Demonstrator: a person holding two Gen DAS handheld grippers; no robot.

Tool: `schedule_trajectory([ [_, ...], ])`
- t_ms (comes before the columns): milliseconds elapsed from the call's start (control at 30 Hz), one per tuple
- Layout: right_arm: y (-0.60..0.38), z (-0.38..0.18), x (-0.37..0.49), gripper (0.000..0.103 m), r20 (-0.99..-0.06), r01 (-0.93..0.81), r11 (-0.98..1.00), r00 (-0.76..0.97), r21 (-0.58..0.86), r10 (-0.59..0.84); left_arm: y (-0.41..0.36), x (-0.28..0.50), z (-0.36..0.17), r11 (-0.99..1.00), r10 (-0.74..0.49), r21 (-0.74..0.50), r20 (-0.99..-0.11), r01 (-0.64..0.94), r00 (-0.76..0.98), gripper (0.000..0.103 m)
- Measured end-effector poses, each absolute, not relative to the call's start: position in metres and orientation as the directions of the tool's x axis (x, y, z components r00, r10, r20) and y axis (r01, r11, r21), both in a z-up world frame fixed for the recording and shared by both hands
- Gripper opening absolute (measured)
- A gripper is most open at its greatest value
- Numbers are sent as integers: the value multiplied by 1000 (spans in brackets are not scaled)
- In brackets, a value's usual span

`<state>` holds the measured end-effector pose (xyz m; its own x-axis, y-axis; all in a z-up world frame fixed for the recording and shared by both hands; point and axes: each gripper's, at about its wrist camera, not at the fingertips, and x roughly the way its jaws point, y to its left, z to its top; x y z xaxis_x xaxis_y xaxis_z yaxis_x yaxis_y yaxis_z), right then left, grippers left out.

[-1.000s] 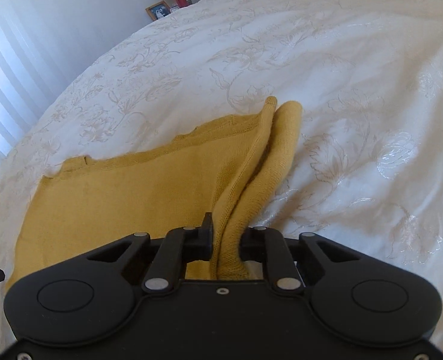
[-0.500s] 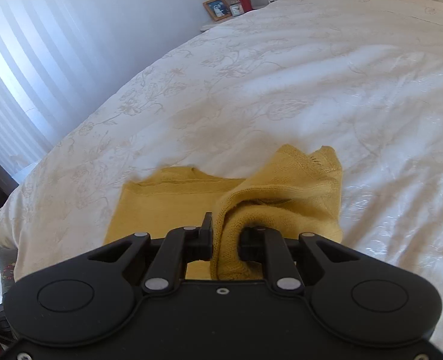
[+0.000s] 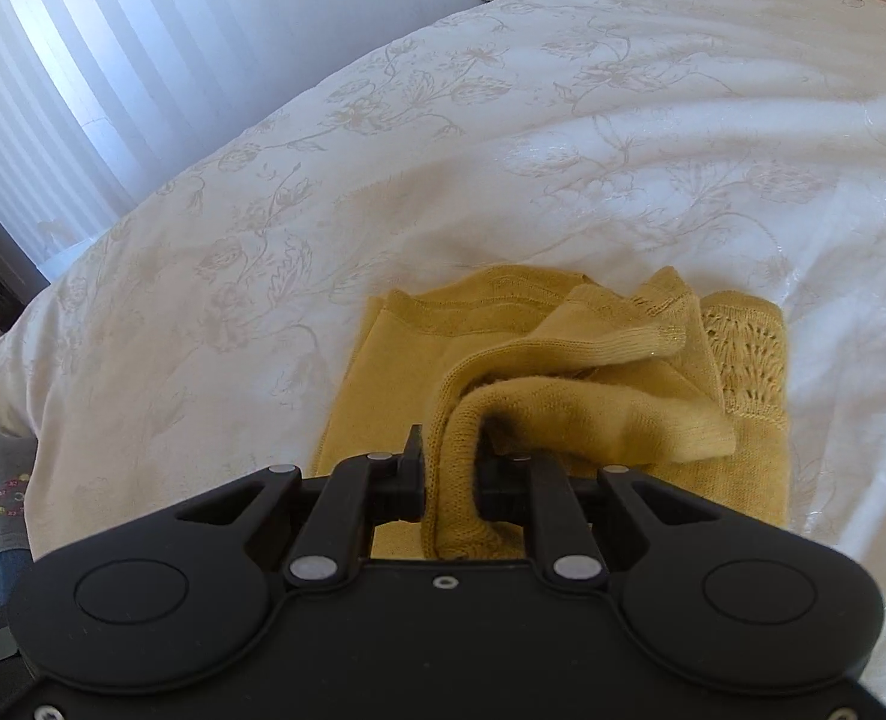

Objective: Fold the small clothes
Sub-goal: 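Grasp the side edge with the right gripper and fold it across, then open the right gripper to release the folded side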

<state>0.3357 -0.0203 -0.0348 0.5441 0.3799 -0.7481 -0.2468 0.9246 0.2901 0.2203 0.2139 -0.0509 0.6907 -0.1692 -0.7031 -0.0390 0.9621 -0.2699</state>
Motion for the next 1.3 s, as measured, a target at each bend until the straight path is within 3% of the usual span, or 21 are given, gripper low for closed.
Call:
schedule_trajectory([
  [133,-7,-44,333,23,-764,-261,929,532,261,365,216,221,-52,959,-175,-280,-707,-44,685,81],
  [367,-8,-35,321,50,-705,-323,855,486,405,517,216,221,-54,957,-187,-287,-707,-34,682,81],
  [633,-46,-19,309,50,-590,-326,753,474,572,653,214,221,-56,956,-207,-292,-696,-7,688,81],
  [933,-87,-5,291,51,-529,-304,790,608,533,591,210,219,-54,955,-226,-295,-681,22,697,81],
  [1100,-102,-27,293,51,-591,-233,827,603,512,536,206,216,-50,960,-224,-277,-658,45,719,81],
  [1300,-68,-59,272,51,-656,-353,809,474,469,587,196,213,-47,958,-244,-271,-620,88,746,81],
])
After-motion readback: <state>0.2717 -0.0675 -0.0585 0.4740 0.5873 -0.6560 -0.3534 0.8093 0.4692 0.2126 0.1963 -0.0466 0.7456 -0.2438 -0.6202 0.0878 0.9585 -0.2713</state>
